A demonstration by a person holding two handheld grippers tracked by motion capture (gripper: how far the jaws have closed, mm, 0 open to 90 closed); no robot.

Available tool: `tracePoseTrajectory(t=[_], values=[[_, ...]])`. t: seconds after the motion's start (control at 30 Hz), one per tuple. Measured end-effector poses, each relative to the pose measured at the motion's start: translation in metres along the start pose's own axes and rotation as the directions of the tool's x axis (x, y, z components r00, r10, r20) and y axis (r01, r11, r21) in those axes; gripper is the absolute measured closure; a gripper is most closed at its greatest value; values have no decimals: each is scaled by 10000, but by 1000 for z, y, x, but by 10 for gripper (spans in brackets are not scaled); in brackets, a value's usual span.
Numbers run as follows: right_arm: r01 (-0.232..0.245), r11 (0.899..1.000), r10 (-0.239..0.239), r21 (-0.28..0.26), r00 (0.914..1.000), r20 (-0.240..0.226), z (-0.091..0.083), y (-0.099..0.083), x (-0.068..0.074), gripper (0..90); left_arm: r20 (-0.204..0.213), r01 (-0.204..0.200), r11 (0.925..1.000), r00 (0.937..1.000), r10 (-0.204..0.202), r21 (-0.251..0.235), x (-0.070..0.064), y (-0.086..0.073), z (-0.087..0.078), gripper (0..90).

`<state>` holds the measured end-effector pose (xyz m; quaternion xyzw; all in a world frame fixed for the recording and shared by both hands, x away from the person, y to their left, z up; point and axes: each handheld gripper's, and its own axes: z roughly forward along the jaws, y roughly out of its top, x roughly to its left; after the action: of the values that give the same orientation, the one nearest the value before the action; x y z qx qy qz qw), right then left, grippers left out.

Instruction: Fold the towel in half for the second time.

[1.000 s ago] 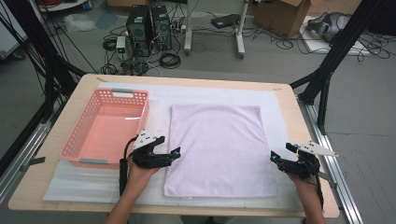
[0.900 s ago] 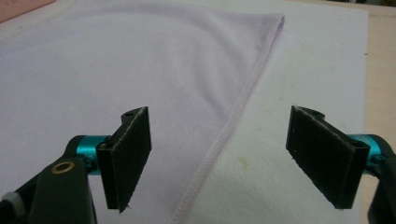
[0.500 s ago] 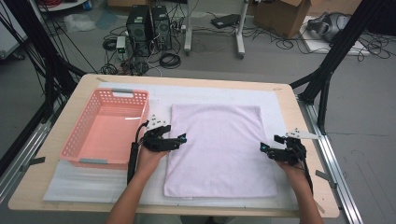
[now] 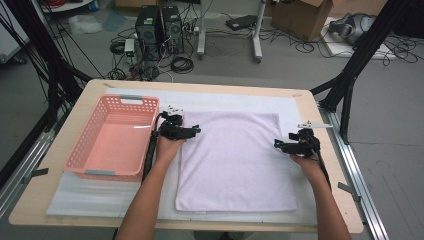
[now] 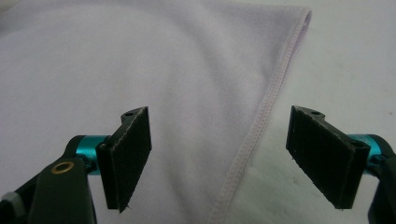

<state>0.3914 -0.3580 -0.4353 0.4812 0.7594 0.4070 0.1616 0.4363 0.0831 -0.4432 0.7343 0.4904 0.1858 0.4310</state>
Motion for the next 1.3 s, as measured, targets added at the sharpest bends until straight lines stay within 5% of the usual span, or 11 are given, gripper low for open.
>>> tracePoseTrajectory(t=[0.1, 0.27, 0.37, 0.47, 0.6, 0.77, 0.9, 0.97, 1.13, 1.3], values=[[-39, 9996, 32, 270, 9996, 285, 10, 5, -6, 209, -181, 321, 9994, 9993, -319, 133, 6, 3, 8, 268], [-520, 9973, 478, 512, 9957, 795, 24, 14, -19, 212, -582, 293, 9969, 9980, -250, 735, 11, 9, 19, 265], [-740, 9956, 684, 580, 9932, 939, 31, 17, -23, 246, -684, 74, 9977, 9977, -28, 667, 11, 8, 20, 292], [-516, 9965, 438, 658, 9925, 1145, 38, 21, -22, 270, -849, -380, 9965, 9954, 443, 751, 10, 8, 19, 329], [-55, 9962, -86, 865, 9868, 1617, 49, 29, -17, 297, -1044, -215, 9980, 9942, 276, 599, 12, 7, 19, 410], [376, 9927, -540, 1142, 9880, 1444, 54, 37, -8, 526, -1230, -324, 9978, 9916, 393, 573, 10, 6, 19, 423], [282, 9923, -414, 1207, 9933, 1079, 53, 37, -6, 692, -1209, -224, 9981, 9922, 292, 573, 10, 6, 19, 436], [87, 9932, -185, 1160, 9963, 841, 54, 37, -5, 787, -1219, -102, 9984, 9924, 170, 562, 11, 5, 17, 501], [-375, 9947, 282, 954, 9949, 971, 53, 34, -2, 825, -616, 453, 9971, 9972, -415, 616, 12, 5, 14, 839], [-487, 9965, 406, 673, 9923, 1171, 51, 31, 0, 834, -654, 596, 9959, 9963, -552, 678, 10, 8, 10, 855]])
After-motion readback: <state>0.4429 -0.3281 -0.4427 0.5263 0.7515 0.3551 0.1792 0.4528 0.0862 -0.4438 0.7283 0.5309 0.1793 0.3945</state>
